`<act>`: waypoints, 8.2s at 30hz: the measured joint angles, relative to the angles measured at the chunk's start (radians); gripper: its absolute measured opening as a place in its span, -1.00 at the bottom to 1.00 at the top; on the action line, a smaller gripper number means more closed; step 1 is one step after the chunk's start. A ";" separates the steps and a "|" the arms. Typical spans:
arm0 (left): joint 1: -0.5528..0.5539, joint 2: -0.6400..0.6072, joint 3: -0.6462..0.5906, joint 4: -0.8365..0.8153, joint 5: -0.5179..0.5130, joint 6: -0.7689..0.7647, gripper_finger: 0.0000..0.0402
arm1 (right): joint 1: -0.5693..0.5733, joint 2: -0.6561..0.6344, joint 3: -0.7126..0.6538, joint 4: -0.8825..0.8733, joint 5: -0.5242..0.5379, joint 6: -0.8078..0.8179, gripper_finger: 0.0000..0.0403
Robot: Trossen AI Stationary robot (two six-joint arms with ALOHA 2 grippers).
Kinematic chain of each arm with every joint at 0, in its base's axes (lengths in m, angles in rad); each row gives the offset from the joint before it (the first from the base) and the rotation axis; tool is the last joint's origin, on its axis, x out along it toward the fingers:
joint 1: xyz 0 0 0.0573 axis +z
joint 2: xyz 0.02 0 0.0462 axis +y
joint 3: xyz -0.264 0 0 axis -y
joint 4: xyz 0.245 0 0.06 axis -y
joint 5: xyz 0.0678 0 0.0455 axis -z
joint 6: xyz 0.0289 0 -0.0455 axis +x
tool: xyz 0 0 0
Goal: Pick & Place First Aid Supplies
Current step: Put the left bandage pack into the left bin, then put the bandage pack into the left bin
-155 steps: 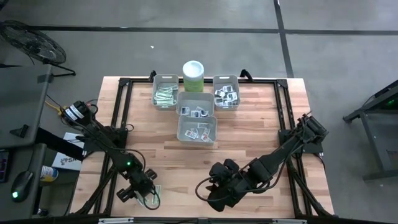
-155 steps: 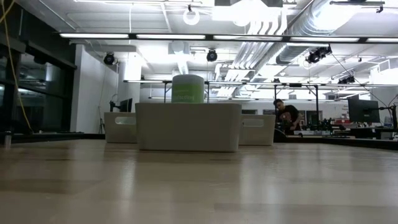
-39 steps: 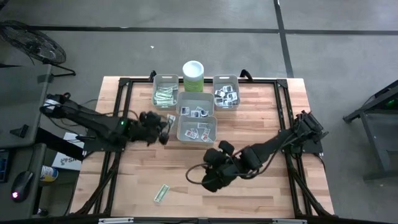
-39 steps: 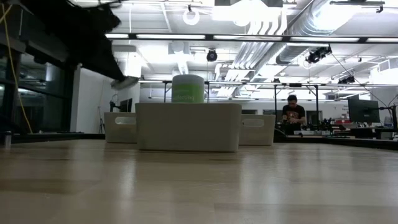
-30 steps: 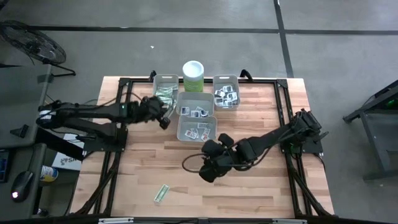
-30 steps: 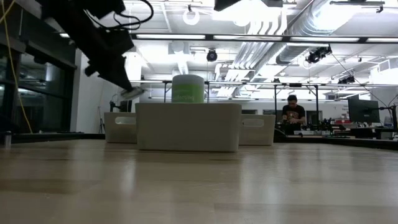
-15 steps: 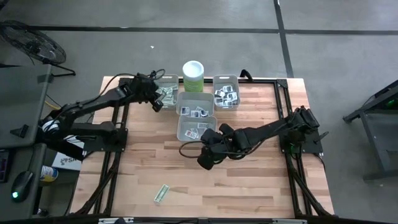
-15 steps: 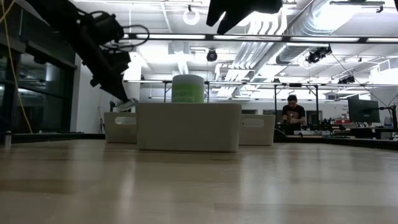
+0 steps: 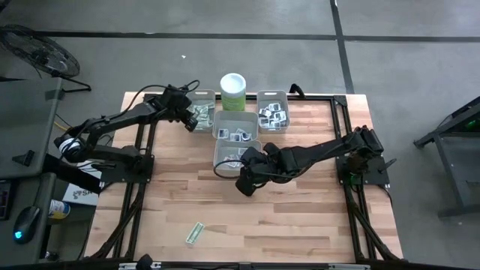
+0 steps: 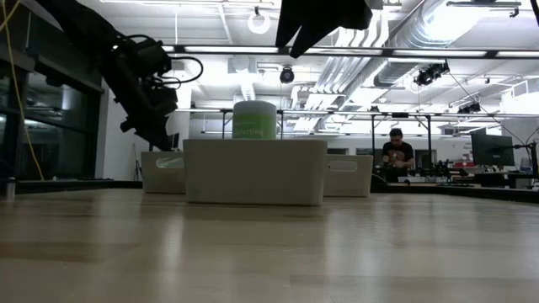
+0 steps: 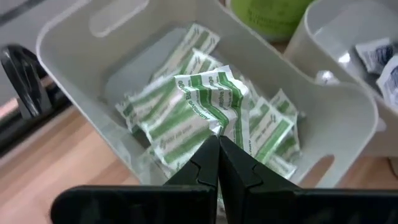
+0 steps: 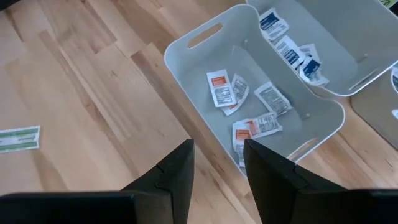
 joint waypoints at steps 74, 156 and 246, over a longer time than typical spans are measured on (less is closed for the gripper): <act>-1.379 -0.144 0.267 -0.476 -0.094 -0.863 -0.21 | 0.183 -0.610 -1.008 1.000 -0.104 -0.113 -0.48; -1.750 0.491 0.267 0.037 -0.194 -0.703 -0.21 | -0.241 -1.690 -1.687 0.872 -0.417 -0.380 -0.98; -0.710 0.179 0.603 -0.769 -0.634 -0.155 -1.00 | -0.241 -1.690 -1.686 0.872 -0.417 -0.380 -0.94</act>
